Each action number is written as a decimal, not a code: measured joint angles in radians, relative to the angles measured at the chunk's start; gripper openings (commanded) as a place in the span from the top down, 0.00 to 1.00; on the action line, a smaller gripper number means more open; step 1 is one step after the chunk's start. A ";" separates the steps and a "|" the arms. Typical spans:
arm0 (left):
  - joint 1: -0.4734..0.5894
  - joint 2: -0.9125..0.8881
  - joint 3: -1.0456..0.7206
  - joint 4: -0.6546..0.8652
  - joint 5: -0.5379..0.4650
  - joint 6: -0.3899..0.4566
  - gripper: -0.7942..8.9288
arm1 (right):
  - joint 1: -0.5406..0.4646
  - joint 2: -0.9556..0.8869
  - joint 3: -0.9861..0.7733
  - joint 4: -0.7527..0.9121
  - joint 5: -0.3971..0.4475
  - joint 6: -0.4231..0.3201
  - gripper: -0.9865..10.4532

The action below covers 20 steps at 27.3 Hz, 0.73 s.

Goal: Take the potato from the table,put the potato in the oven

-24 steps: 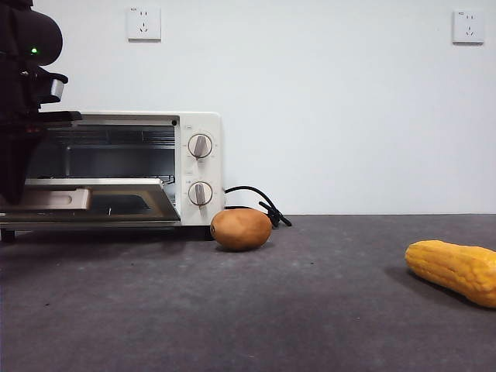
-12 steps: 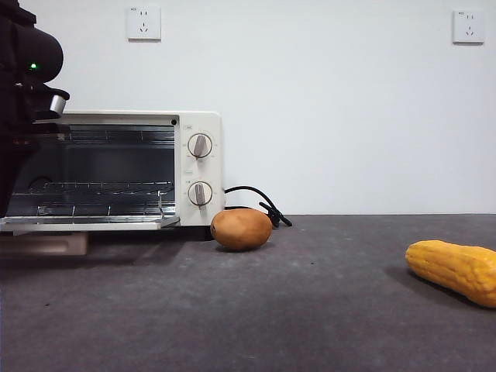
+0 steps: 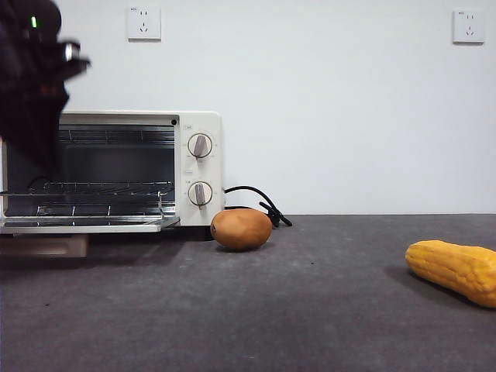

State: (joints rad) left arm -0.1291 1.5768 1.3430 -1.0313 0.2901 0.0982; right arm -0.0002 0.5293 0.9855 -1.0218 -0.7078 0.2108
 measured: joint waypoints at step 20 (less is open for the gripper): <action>-0.018 -0.771 0.000 -0.103 0.000 0.007 0.92 | 0.500 0.733 0.381 0.198 0.383 0.027 0.51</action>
State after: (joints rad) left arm -0.1471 0.8062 1.3434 -1.1339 0.2901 0.1051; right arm 0.4999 1.2625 1.3670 -0.8238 -0.3252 0.2382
